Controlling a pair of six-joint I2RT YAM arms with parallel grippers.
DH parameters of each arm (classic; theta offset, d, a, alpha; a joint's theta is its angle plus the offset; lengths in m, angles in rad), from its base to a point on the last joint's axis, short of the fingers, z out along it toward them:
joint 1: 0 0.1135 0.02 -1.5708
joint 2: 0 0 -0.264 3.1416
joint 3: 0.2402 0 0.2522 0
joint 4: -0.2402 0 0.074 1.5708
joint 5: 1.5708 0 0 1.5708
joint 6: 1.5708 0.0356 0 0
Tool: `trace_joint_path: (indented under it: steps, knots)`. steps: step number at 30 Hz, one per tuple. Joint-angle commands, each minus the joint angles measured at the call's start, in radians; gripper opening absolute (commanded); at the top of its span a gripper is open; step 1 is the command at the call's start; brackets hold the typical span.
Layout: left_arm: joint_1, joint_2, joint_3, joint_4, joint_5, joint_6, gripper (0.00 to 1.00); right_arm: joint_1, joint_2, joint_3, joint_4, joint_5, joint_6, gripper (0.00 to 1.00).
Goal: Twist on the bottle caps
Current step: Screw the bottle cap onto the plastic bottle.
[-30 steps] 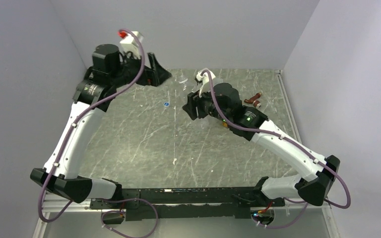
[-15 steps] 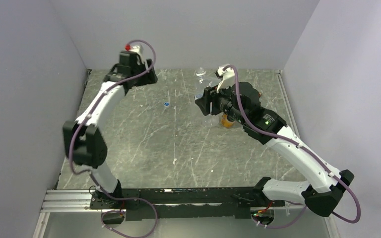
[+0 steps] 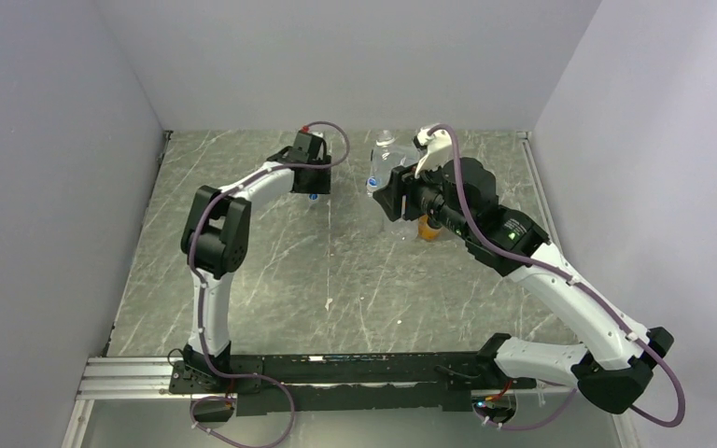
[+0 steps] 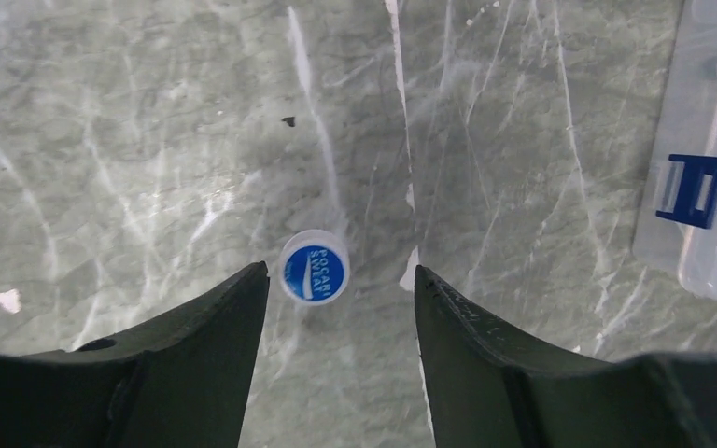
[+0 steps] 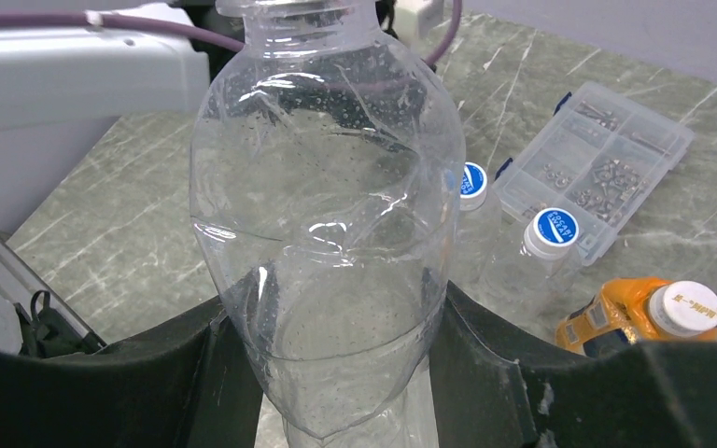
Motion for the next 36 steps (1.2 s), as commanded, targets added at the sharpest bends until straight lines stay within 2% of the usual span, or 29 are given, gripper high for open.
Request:
trace_joint_path:
  steps: [1, 5, 27, 29, 31, 36]
  knots:
    - [-0.016, 0.062, 0.068, 0.023, -0.092, 0.017, 0.62, 0.000, -0.031, 0.035, 0.003, 0.021, -0.004, 0.42]
    - [-0.021, 0.100, 0.083, -0.009, -0.126, 0.008, 0.53, 0.000, -0.038, 0.031, -0.001, 0.023, -0.007, 0.42]
    - [-0.054, 0.071, 0.010, -0.009, -0.181, 0.028, 0.45, 0.000, -0.045, 0.005, 0.010, 0.009, 0.004, 0.43]
    - [-0.054, 0.078, 0.025, -0.025, -0.181, 0.032, 0.39, 0.000, -0.047, 0.003, 0.007, 0.012, 0.004, 0.43]
    - [-0.054, 0.071, 0.030, -0.032, -0.175, 0.036, 0.24, 0.000, -0.052, 0.000, 0.007, 0.017, 0.000, 0.43]
    - [-0.053, -0.010, 0.042, -0.088, -0.116, 0.063, 0.00, 0.000, -0.048, 0.005, -0.005, 0.022, -0.023, 0.43]
